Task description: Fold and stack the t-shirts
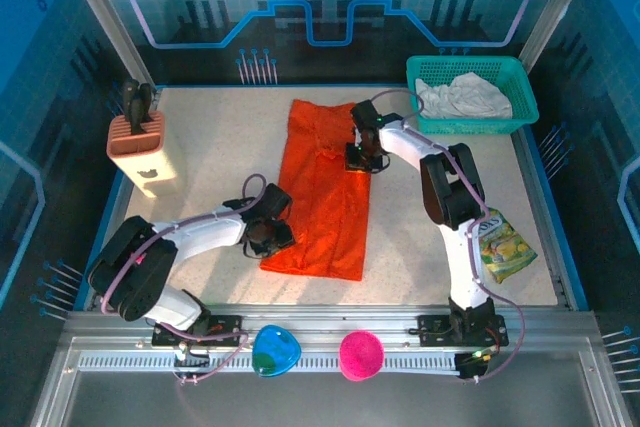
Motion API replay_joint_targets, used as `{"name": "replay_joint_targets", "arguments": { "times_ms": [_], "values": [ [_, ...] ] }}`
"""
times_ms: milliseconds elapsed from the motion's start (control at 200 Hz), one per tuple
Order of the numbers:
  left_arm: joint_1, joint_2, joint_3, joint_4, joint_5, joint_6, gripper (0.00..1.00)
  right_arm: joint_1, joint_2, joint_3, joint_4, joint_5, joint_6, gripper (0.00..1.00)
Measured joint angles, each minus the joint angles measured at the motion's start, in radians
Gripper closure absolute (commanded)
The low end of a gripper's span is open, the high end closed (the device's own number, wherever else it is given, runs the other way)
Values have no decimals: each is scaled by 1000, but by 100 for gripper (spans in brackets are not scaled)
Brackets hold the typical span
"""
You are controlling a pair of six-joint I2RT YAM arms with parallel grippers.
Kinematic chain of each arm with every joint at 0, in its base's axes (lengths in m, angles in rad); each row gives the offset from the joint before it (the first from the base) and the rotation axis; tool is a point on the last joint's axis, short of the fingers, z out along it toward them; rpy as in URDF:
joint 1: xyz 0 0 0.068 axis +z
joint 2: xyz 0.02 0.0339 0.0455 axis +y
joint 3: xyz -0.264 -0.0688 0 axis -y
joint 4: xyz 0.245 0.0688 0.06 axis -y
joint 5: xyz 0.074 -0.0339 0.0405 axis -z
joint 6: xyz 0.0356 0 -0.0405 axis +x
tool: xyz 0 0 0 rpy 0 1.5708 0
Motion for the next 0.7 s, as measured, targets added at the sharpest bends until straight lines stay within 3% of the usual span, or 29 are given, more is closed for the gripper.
{"name": "replay_joint_targets", "arguments": {
  "times_ms": [235,310,505,611,701],
  "values": [
    [-51,27,26,36,19,-54,68,-35,67,116,-67,4,-79,78],
    [-54,27,37,11,5,-56,64,-35,65,113,-70,-1,-98,77],
    [-55,-19,150,-133,-129,23,36,-29,-74,-6,-50,-17,-188,68],
    [-56,-113,239,-142,-252,140,2,-13,-272,-83,-21,-5,-278,65],
    [-55,-219,299,-91,-364,304,1,13,-496,-135,16,16,-369,64]
  ]
}}
